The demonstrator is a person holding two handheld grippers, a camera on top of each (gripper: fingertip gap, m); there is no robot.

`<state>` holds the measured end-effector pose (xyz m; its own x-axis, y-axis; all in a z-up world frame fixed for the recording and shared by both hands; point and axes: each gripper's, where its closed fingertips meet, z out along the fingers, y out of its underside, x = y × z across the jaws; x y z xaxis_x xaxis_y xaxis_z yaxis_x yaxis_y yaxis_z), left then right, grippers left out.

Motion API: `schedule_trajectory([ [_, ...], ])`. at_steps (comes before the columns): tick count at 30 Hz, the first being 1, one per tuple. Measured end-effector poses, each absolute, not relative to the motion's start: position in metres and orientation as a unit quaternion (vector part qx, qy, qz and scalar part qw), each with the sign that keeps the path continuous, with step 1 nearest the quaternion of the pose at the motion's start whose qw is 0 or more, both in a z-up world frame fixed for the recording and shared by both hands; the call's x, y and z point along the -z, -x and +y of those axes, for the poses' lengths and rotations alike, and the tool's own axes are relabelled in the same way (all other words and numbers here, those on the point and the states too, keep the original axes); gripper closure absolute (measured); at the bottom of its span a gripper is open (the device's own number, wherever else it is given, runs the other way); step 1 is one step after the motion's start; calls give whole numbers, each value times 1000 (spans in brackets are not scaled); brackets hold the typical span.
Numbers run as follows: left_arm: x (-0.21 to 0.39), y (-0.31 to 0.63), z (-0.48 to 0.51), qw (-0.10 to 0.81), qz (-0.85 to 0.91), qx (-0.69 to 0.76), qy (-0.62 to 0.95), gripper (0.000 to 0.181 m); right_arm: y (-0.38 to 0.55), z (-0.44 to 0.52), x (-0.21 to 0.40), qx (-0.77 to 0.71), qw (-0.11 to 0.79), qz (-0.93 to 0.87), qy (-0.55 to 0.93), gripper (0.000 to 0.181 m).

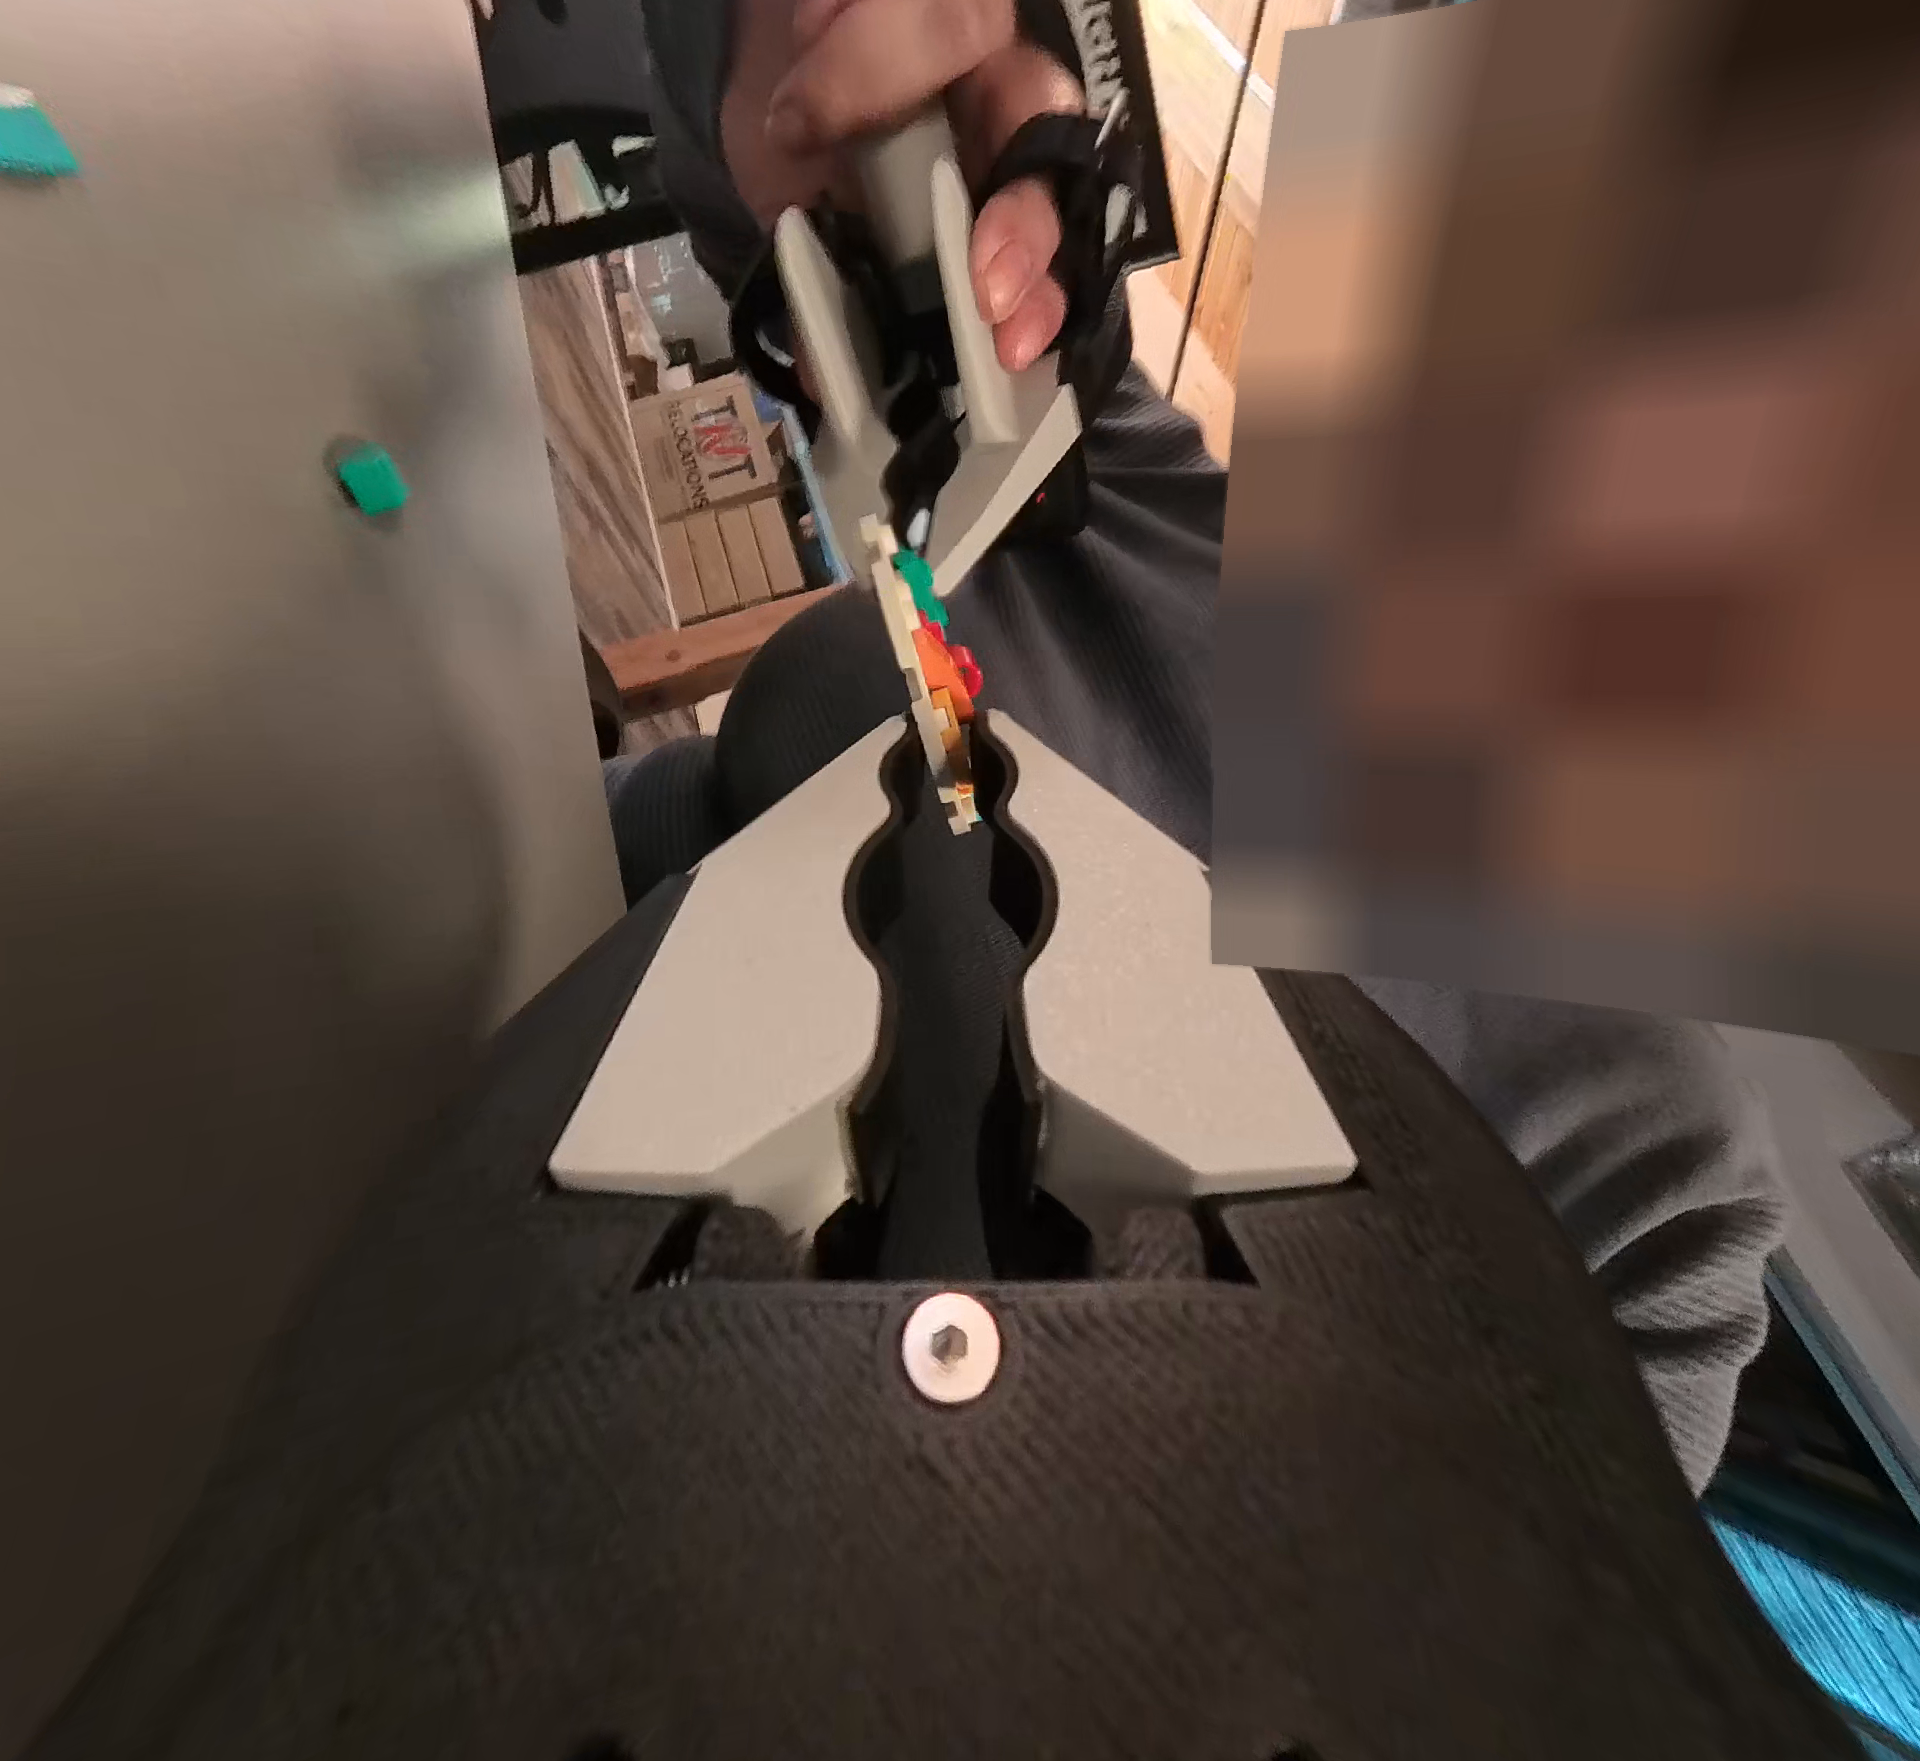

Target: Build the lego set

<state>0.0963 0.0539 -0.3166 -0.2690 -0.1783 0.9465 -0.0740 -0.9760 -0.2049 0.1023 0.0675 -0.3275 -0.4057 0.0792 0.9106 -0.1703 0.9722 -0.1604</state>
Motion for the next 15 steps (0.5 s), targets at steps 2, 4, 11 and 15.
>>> schedule_trajectory([
  [2, 317, -96, 55, 34, 105, 789, 605, 174, -102, 68, 328, -105, 544, -832, -31, 176],
  [4, 317, -95, 56, 34, 100, 793, 600, 174, -101, 70, 327, -101, 548, -830, -30, 176],
  [11, 317, -96, 56, 36, 96, 795, 598, 174, -99, 70, 328, -102, 544, -832, -24, 173],
  [15, 315, -95, 57, 39, 96, 795, 597, 174, -98, 71, 327, -101, 544, -833, -17, 168],
])
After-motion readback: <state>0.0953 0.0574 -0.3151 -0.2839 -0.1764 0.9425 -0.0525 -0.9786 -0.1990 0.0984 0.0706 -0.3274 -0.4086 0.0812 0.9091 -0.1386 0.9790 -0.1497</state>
